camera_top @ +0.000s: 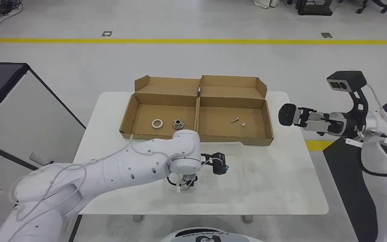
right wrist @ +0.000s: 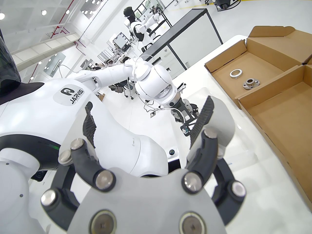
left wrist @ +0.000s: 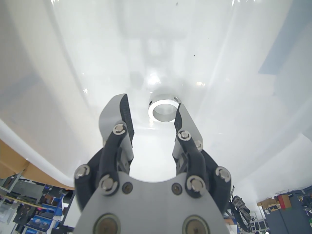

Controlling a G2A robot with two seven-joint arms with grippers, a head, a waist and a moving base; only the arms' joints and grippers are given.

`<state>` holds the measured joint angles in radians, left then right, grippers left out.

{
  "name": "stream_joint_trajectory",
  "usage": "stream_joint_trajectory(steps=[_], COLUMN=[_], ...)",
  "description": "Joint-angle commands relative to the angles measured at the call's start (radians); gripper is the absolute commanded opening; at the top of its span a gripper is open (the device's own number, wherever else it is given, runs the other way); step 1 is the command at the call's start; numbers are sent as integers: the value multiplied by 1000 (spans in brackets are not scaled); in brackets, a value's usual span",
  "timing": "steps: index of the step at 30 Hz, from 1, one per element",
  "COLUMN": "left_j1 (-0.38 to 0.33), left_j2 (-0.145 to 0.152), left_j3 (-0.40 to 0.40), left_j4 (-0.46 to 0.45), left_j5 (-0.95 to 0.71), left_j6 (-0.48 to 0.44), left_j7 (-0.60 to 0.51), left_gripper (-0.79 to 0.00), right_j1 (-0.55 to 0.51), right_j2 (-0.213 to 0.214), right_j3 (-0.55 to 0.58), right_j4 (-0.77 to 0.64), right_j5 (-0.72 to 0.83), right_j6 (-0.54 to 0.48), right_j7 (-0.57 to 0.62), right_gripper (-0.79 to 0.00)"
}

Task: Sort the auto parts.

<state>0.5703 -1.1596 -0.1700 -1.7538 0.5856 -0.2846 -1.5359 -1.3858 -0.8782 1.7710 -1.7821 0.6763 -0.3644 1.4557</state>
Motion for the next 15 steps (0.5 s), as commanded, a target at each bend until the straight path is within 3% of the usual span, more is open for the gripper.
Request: stream_joint_trajectory(steps=[1, 5, 15], left_j1=[4, 11, 21], left_j2=[4, 14, 36], left_j3=[0, 0, 0], left_j4=[-2, -1, 1], left_j5=[4, 12, 23], left_j6=[0, 0, 0], left_j7=[0, 0, 0], left_gripper=[-354, -394, -391], right_j1=[0, 0, 0], right_j2=[0, 0, 0], right_j3=[0, 0, 0], right_j4=[0, 0, 0], right_j5=[0, 0, 0], right_j6=[0, 0, 0], right_j7=[0, 0, 0], right_gripper=[0, 0, 0])
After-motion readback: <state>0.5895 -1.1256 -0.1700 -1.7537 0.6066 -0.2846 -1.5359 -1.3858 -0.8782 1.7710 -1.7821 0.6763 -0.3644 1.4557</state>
